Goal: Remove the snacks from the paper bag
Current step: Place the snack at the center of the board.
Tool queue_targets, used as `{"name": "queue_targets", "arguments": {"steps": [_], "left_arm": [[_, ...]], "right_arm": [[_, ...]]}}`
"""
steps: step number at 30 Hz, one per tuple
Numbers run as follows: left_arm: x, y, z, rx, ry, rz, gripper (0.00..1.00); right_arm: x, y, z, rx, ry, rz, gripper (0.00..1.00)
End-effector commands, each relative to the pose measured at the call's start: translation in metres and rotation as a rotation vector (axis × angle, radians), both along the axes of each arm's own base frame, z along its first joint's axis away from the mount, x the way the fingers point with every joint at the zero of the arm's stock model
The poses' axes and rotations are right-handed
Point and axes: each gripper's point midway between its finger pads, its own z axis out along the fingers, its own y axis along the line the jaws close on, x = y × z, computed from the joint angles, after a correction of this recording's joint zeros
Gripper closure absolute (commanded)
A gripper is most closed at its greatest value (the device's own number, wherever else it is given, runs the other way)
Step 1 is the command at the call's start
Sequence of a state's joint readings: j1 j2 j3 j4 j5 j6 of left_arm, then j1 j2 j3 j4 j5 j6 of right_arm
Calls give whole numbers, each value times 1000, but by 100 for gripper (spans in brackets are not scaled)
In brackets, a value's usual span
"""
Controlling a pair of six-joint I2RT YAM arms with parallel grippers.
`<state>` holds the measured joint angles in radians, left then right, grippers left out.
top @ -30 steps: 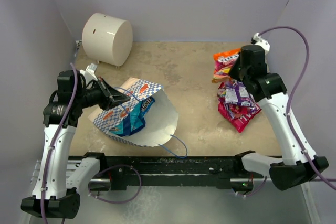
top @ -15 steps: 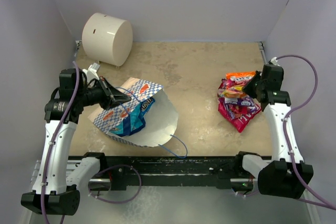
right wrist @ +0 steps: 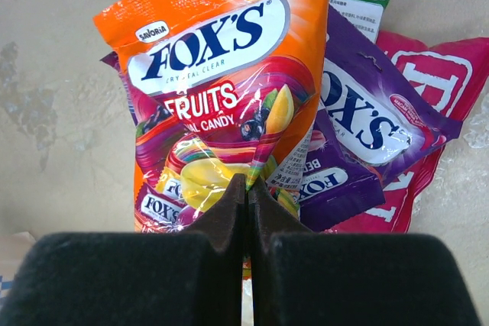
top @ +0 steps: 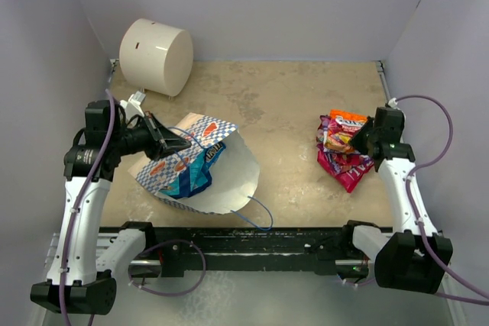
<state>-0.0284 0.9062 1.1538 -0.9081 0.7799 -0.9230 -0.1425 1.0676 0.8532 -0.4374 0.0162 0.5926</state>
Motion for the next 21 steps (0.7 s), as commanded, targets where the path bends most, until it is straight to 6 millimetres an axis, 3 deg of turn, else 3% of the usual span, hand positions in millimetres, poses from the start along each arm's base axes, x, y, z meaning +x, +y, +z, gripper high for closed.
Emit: {"name": "queue_targets", "arguments": {"steps": [1, 4, 11, 15, 21], "left_arm": [[-6, -2, 12, -8, -58, -19, 100], [-6, -1, 13, -7, -62, -17, 100], [-7, -1, 13, -9, -64, -7, 100], [-6, -1, 14, -16, -69, -6, 100], [-7, -1, 17, -13, -80, -5, 100]], "right_arm": [[-11, -6, -15, -23, 34, -27, 100], [-20, -5, -26, -25, 69, -18, 100], [-34, 14, -33, 77, 93, -2, 90], [-41, 12, -49, 90, 129, -43, 82], [-42, -3, -28, 11, 135, -72, 64]]}}
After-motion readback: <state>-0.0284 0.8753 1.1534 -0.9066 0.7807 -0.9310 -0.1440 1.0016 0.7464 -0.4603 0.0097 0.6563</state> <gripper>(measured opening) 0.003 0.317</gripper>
